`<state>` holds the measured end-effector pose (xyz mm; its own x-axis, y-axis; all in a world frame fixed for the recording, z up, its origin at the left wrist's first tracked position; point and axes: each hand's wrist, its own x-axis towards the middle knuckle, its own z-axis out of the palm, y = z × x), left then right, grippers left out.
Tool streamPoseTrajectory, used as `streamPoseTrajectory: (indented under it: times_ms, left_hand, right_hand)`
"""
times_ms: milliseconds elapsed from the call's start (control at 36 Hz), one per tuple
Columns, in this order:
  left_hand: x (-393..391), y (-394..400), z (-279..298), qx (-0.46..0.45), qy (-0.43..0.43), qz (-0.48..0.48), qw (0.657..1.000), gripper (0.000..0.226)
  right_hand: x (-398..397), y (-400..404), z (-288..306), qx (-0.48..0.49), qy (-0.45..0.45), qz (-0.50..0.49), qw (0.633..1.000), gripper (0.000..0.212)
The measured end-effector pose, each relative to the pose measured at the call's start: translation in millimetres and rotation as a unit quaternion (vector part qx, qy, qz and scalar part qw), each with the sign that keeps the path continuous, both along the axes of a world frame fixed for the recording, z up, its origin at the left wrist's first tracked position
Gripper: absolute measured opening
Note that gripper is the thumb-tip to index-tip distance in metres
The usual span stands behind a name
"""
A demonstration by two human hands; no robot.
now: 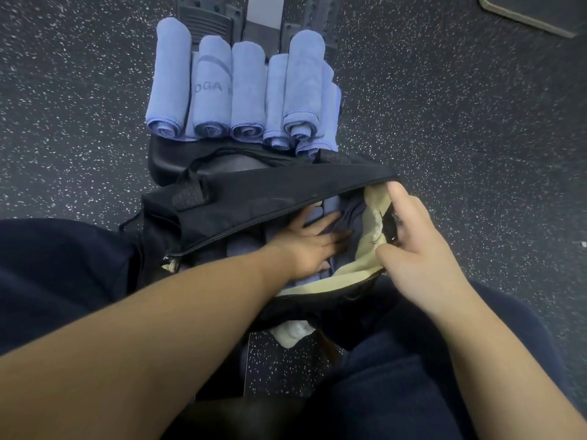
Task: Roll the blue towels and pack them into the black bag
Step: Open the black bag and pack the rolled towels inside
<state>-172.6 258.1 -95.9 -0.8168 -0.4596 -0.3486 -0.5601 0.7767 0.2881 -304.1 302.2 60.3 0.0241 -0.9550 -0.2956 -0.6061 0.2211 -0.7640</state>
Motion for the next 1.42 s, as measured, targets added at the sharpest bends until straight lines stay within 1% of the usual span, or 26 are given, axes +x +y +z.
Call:
streamPoseTrajectory:
  times_ms: [111, 167, 222, 278, 333, 389, 472, 556, 611, 639, 694, 750, 778, 833, 861, 917, 972, 1028, 1083, 1139, 1167, 1222, 1278, 1361, 1417]
  left_hand:
    - [11, 5, 6, -0.002, 0.023, 0.027, 0.999, 0.059]
    - [26, 9, 15, 0.01, 0.012, 0.045, 0.999, 0.06]
    - [48, 14, 25, 0.042, -0.001, 0.071, 0.997, 0.062]
    - [75, 20, 33, 0.076, -0.011, 0.092, 0.993, 0.055]
    - [99, 25, 44, 0.078, -0.048, 0.098, 0.991, 0.04]
    - [118, 27, 57, 0.056, -0.102, 0.097, 0.988, 0.036]
    - [140, 25, 78, 0.001, -0.186, 0.052, 0.981, 0.043]
    - [162, 23, 92, -0.07, -0.194, -0.013, 0.978, 0.05]
    - [173, 23, 93, -0.124, -0.175, -0.041, 0.976, 0.049]
    - [174, 23, 98, -0.13, -0.19, -0.051, 0.972, 0.047]
    - [167, 21, 123, -0.126, -0.251, -0.079, 0.957, 0.044]
    - [162, 23, 132, -0.178, -0.266, -0.074, 0.945, 0.045]
    - [161, 25, 138, -0.194, -0.27, -0.06, 0.941, 0.044]
    - [158, 31, 150, -0.238, -0.269, -0.042, 0.932, 0.044]
    - [158, 35, 153, -0.245, -0.27, -0.022, 0.931, 0.046]
    - [158, 43, 157, -0.248, -0.272, 0.033, 0.929, 0.049]
    - [157, 48, 159, -0.255, -0.271, 0.107, 0.922, 0.047]
    - [161, 49, 160, -0.231, -0.26, 0.218, 0.912, 0.055]
    - [165, 48, 164, -0.178, -0.229, 0.34, 0.894, 0.068]
    - [167, 47, 168, -0.115, -0.166, 0.439, 0.876, 0.073]
    - [167, 48, 171, -0.09, -0.127, 0.471, 0.869, 0.073]
    - [169, 53, 177, -0.084, -0.05, 0.503, 0.859, 0.072]
    - [173, 58, 181, -0.094, -0.001, 0.504, 0.858, 0.071]
    - [174, 63, 186, -0.062, 0.008, 0.491, 0.869, 0.077]
    - [170, 61, 188, -0.054, 0.015, 0.48, 0.876, 0.08]
  right_hand:
    - [-2, -1, -2, 0.0, 0.004, -0.017, 1.0, 0.075]
    - [-4, -2, -2, 0.0, 0.024, -0.022, 0.999, 0.08]
    - [-4, -4, 0, 0.004, 0.041, -0.024, 0.999, 0.083]
    - [-3, -5, 1, 0.011, 0.051, -0.025, 0.998, 0.083]
    - [-3, -6, 2, 0.015, 0.059, -0.028, 0.998, 0.081]
    - [-2, -6, 2, 0.008, 0.068, -0.034, 0.997, 0.079]
    - [-2, -5, 1, -0.009, 0.084, -0.048, 0.995, 0.066]
    - [-4, -3, -2, -0.002, 0.098, -0.069, 0.993, 0.056]
    - [-4, 0, -3, 0.006, 0.107, -0.077, 0.991, 0.054]
    - [-5, 1, -3, 0.011, 0.112, -0.086, 0.99, 0.052]
    - [-6, 5, -2, 0.012, 0.12, -0.11, 0.987, 0.041]
    - [-7, 8, -1, 0.013, 0.122, -0.135, 0.983, 0.033]
    - [-8, 10, 0, 0.017, 0.124, -0.146, 0.981, 0.034]
    - [-10, 14, 2, 0.022, 0.131, -0.161, 0.978, 0.043]
    - [-10, 16, 5, 0.025, 0.135, -0.166, 0.976, 0.048]
    - [-10, 21, 10, 0.033, 0.146, -0.171, 0.974, 0.052]
    - [-10, 26, 14, 0.035, 0.151, -0.164, 0.974, 0.051]
    - [-9, 32, 18, 0.025, 0.166, -0.149, 0.974, 0.047]
    - [-6, 37, 21, 0.011, 0.196, -0.132, 0.971, 0.047]
    - [-3, 43, 24, -0.007, 0.235, -0.113, 0.965, 0.055]
    - [-3, 45, 26, -0.02, 0.254, -0.108, 0.961, 0.058]
    - [-3, 48, 30, -0.052, 0.277, -0.114, 0.953, 0.058]
    - [-4, 49, 31, -0.054, 0.288, -0.12, 0.949, 0.049]
    - [-2, 49, 32, 0.002, 0.281, -0.128, 0.951, 0.028]
    - [-3, 48, 32, 0.001, 0.276, -0.14, 0.951, 0.021]
